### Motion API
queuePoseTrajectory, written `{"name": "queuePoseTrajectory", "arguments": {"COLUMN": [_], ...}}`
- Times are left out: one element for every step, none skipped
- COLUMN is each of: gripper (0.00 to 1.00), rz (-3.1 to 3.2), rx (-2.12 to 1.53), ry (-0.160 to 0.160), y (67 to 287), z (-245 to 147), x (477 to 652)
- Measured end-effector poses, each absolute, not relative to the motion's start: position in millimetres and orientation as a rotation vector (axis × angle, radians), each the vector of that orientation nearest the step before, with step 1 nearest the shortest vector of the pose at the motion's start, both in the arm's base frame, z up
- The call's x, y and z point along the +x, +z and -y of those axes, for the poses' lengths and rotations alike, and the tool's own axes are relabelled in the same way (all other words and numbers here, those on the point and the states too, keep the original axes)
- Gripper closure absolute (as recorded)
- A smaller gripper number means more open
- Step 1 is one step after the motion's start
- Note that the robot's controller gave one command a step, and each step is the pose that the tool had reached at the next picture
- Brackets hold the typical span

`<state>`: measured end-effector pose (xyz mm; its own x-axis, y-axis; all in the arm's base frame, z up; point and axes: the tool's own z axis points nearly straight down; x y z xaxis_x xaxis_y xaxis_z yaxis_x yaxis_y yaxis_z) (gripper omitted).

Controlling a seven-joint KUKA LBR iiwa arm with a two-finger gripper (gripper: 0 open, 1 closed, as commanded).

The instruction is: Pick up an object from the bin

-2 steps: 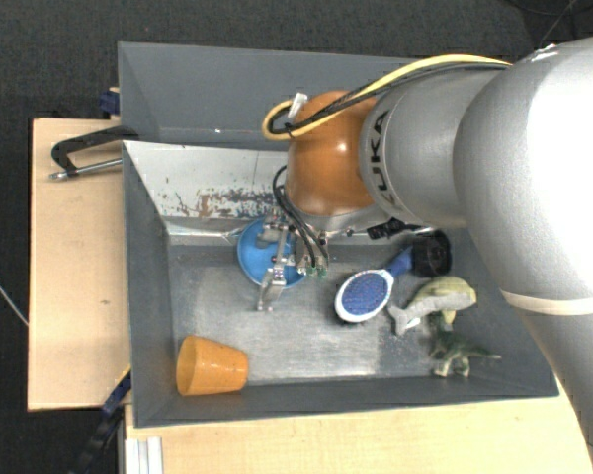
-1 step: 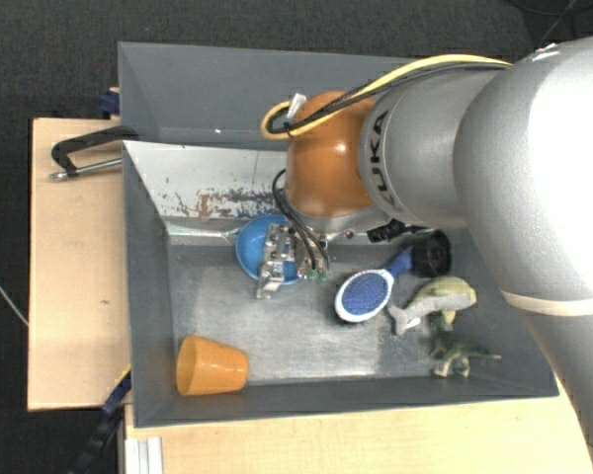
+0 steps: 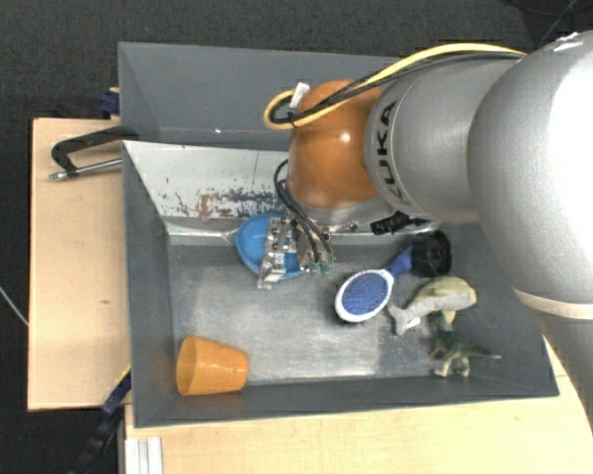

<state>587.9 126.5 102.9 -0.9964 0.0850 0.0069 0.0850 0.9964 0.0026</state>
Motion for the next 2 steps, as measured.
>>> {"name": "queuePoseTrajectory", "arguments": {"gripper": [1.00,1.00], "rz": [3.135,3.153], "rx": [-0.130,-0.128], "ry": [-0.004,-0.008], "y": [108.1,192.5], "z": [-128.6,-130.2], "x": [587.0,590.1]}}
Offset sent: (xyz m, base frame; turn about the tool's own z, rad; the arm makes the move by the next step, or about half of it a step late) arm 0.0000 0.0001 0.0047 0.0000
